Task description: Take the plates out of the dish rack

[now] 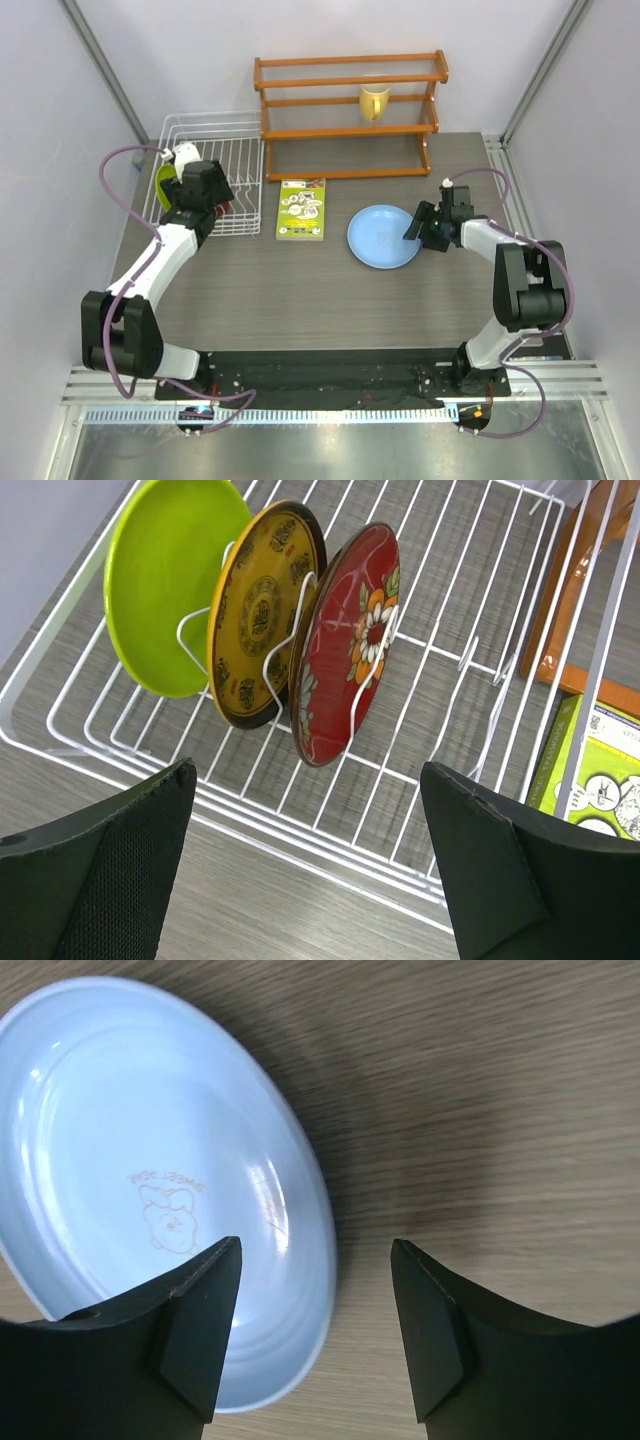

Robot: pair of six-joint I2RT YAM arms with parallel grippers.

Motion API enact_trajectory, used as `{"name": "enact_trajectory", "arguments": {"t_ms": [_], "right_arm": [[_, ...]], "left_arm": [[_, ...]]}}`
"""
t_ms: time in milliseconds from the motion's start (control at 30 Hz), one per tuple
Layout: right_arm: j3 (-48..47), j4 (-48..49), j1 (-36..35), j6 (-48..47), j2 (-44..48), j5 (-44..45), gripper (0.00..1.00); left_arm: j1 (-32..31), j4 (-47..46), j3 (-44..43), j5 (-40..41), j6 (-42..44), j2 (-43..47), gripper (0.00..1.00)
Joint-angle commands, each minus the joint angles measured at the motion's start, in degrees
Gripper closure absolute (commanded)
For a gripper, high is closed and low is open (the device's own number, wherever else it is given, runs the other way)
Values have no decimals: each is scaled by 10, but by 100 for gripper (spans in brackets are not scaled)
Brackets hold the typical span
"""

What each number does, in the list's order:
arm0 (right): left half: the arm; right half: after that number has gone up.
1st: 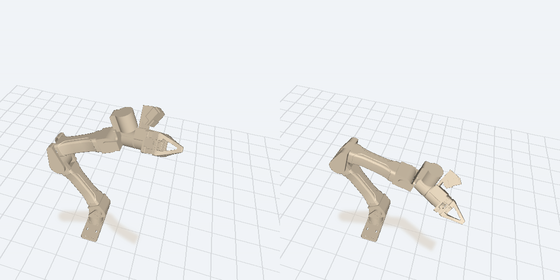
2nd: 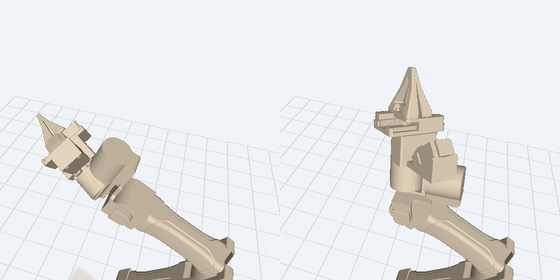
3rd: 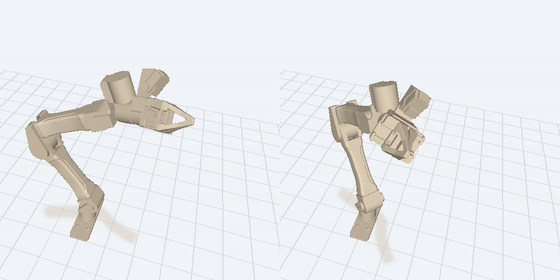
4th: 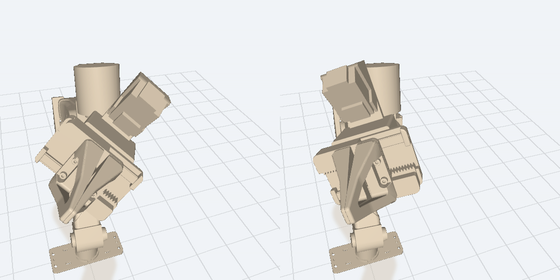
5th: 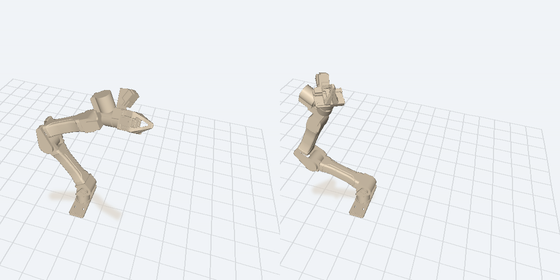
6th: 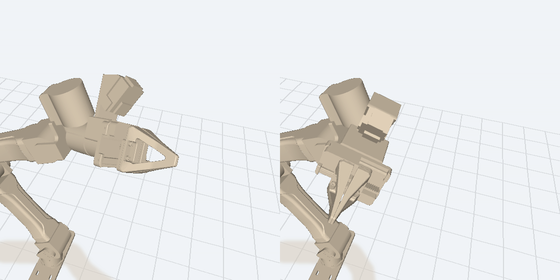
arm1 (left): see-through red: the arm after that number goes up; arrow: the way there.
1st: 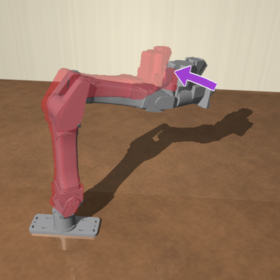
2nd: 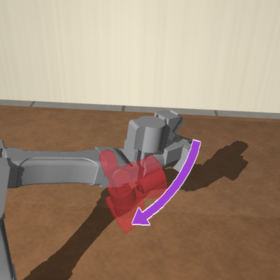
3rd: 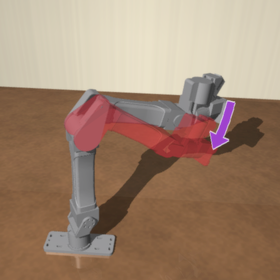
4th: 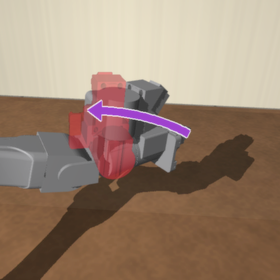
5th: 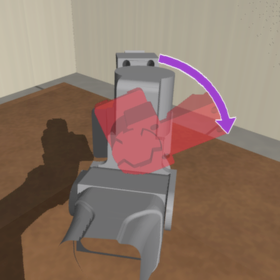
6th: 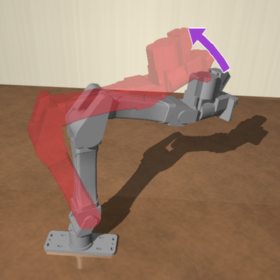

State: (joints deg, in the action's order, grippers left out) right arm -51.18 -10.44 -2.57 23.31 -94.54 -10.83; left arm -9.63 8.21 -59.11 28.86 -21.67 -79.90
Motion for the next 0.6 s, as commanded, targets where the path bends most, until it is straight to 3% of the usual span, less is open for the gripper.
{"name": "enact_trajectory", "arguments": {"t_ms": [0, 267, 467, 567], "right_arm": [[-30, -47, 0, -34, 68, 112, 32], [-44, -76, 0, -49, 165, 150, 31], [-56, -87, -1, -49, 205, 148, 27], [-53, -91, 0, -52, 214, 157, 27]], "left_arm": [[10, -59, -14, -2, 16, -21, 8], [16, -114, -59, 27, 56, -121, 18], [37, -128, -88, 7, 33, -179, 26], [47, -129, -99, -6, 22, -196, 36]]}}
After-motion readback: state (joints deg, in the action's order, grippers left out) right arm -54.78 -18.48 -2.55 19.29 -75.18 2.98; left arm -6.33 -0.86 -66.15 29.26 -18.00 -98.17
